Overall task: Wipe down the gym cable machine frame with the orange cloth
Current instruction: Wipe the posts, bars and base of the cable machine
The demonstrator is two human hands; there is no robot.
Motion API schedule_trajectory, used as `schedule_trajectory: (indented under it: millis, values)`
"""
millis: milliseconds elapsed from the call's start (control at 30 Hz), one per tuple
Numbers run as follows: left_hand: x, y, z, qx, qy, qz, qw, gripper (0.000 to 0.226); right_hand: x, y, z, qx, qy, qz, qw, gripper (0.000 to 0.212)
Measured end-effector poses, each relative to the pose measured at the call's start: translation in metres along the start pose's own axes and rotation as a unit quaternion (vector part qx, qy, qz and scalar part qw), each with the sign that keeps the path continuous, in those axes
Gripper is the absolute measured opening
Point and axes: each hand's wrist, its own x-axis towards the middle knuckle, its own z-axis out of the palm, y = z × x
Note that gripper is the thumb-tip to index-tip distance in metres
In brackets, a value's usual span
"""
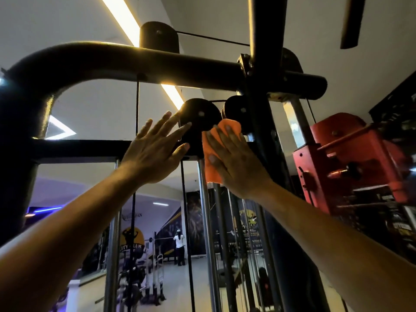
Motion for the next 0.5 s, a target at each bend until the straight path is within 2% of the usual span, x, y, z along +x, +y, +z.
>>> schedule_trajectory:
  millis: [100,200,267,333,367,500]
  values:
    - [0.001,0.012,0.008,0.014,-0.039,0.027,0.999,0.07,-0.016,0.026,-0.004,-0.049,-0.029,0.044,0.997,0.078]
    - [0.009,0.03,0.011,0.002,-0.047,0.02,0.999,0.073,-0.015,0.004,-0.005,-0.015,-0.042,0.117,0.992,0.078]
    - [0.013,0.039,0.013,-0.014,-0.05,0.006,0.999,0.074,-0.02,-0.009,-0.004,-0.006,-0.02,0.071,0.997,0.074]
    - [0.013,0.045,0.014,-0.017,-0.048,0.0,0.999,0.075,-0.032,0.007,-0.01,-0.054,-0.028,0.005,0.998,0.074]
    - [0.013,0.048,0.015,-0.017,-0.048,0.0,0.999,0.076,-0.034,0.022,-0.015,-0.071,-0.037,0.005,0.997,0.075]
    - [0.014,0.049,0.018,-0.014,-0.049,0.009,0.999,0.076,-0.03,0.034,-0.026,-0.052,-0.063,0.13,0.988,0.075]
